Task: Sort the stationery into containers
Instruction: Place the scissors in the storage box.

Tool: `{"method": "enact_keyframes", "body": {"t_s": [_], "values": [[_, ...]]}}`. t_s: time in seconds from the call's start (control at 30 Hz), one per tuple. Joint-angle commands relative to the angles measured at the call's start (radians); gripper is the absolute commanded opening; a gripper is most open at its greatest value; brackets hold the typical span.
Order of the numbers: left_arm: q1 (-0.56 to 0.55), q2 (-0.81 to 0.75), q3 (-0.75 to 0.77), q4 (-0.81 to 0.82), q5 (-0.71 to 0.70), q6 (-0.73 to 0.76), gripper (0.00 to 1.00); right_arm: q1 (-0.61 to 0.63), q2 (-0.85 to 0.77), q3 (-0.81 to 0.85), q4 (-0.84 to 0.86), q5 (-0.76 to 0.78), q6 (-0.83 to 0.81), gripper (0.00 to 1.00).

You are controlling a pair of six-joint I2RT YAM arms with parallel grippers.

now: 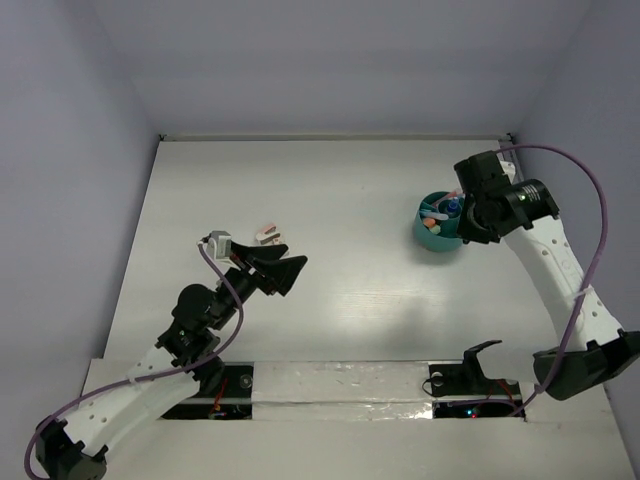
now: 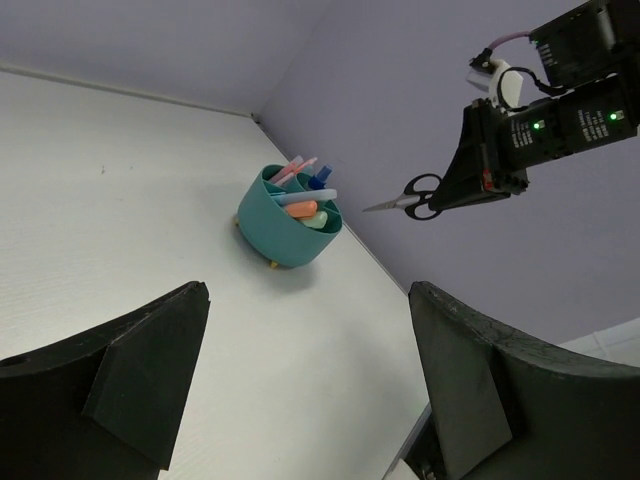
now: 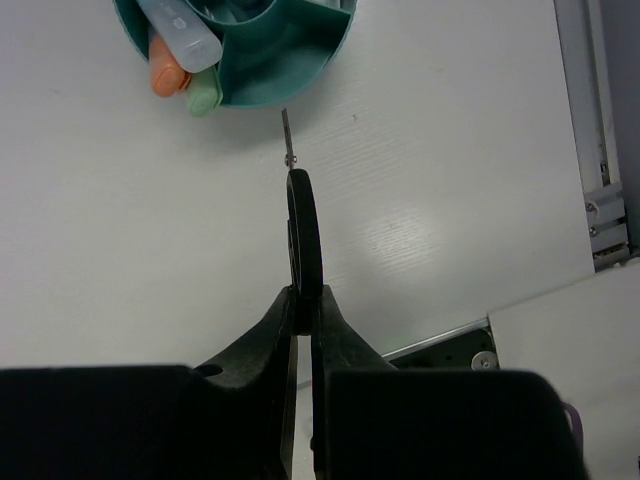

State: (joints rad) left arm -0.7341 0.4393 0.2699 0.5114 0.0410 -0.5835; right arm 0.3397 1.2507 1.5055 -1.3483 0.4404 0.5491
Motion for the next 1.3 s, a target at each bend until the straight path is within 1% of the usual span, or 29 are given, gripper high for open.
{"method": "enact_keyframes", "body": {"t_s": [0.0, 0.13, 0.3, 0.47, 0.7, 1.0, 1.27], "values": [[-0.007, -0.014, -0.005, 0.044, 0.000, 0.011, 0.78, -0.022, 0.029, 0.005, -0.091, -0.026, -0.032, 0.00], [-0.007, -0.014, -0.011, 0.053, 0.007, 0.007, 0.78, -0.045, 0.079, 0.021, -0.034, -0.066, -0.092, 0.00], [-0.007, -0.014, -0.011, 0.055, 0.011, 0.007, 0.78, -0.067, 0.147, 0.032, 0.001, -0.066, -0.123, 0.00], [-0.007, -0.013, -0.015, 0.061, 0.011, 0.005, 0.78, -0.076, 0.171, 0.051, 0.051, -0.072, -0.156, 0.00], [-0.007, 0.001, -0.017, 0.068, 0.016, 0.005, 0.78, -0.085, 0.205, 0.078, 0.070, -0.060, -0.182, 0.00], [-0.007, 0.009, -0.015, 0.070, 0.016, 0.005, 0.78, -0.105, 0.268, 0.032, 0.150, -0.123, -0.210, 0.00], [-0.007, 0.019, -0.018, 0.078, 0.019, 0.002, 0.78, -0.105, 0.294, 0.065, 0.199, -0.189, -0.227, 0.00]]}}
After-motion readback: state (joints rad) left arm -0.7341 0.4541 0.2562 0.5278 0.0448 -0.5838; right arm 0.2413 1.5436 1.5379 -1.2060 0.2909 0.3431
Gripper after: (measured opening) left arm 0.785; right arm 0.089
